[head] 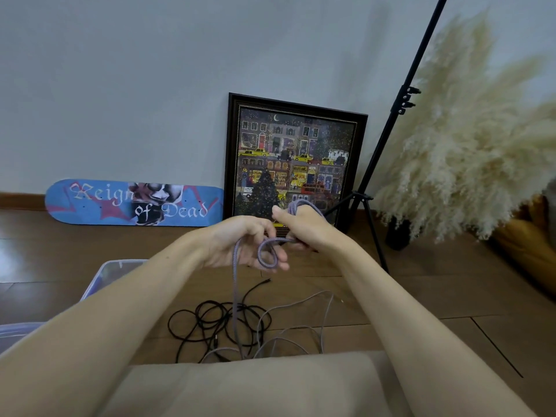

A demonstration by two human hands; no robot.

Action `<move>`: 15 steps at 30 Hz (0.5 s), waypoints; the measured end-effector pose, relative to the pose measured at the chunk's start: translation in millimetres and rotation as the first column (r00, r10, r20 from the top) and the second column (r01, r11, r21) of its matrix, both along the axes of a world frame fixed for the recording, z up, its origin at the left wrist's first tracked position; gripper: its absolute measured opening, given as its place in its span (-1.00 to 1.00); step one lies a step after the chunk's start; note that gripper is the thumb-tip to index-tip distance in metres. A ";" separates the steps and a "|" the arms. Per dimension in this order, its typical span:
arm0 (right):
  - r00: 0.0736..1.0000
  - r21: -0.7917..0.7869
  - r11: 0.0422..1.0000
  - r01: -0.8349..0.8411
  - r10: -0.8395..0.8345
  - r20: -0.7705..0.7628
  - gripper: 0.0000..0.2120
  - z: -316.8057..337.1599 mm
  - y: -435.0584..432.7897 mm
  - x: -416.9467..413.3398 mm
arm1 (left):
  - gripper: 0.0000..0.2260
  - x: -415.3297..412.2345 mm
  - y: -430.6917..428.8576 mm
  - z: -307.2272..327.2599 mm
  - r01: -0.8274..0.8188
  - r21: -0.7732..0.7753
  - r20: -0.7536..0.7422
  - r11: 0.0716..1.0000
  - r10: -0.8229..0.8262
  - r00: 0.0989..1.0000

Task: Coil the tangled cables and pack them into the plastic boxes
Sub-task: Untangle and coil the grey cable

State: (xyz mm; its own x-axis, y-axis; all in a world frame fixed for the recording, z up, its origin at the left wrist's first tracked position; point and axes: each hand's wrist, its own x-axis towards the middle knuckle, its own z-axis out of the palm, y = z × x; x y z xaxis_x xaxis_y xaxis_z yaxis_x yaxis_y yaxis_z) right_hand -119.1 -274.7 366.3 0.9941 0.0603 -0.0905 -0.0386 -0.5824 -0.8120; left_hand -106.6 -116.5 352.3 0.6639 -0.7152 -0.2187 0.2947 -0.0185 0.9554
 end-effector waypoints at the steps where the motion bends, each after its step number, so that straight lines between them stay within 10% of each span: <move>1: 0.999 0.066 0.998 0.007 -0.005 -0.033 -0.50 1.9 -1.6 -0.5 | -0.80 -2.4 -0.1 0.3 0.023 -0.061 -0.038 0.998 -0.026 0.999; 11: 0.882 0.504 0.737 0.451 -0.281 -0.379 -0.66 -7.3 -10.6 9.9 | -0.78 -21.0 -28.8 -18.1 -0.194 -0.120 0.169 0.974 0.212 0.962; 15: 0.753 0.445 0.621 0.645 -0.415 -0.511 -0.68 -12.8 -14.1 11.7 | -0.69 -32.7 -40.5 -28.3 -0.374 0.058 0.800 0.925 0.181 0.571</move>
State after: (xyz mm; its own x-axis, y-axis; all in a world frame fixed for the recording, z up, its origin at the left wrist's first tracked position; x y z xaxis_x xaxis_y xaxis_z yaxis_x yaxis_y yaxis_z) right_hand -107.5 -288.8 353.5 0.7750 -0.3152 -0.5477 -0.5125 0.1936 -0.8366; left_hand -139.3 -157.0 324.0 0.8068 -0.4688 0.3595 -0.5223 -0.2816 0.8049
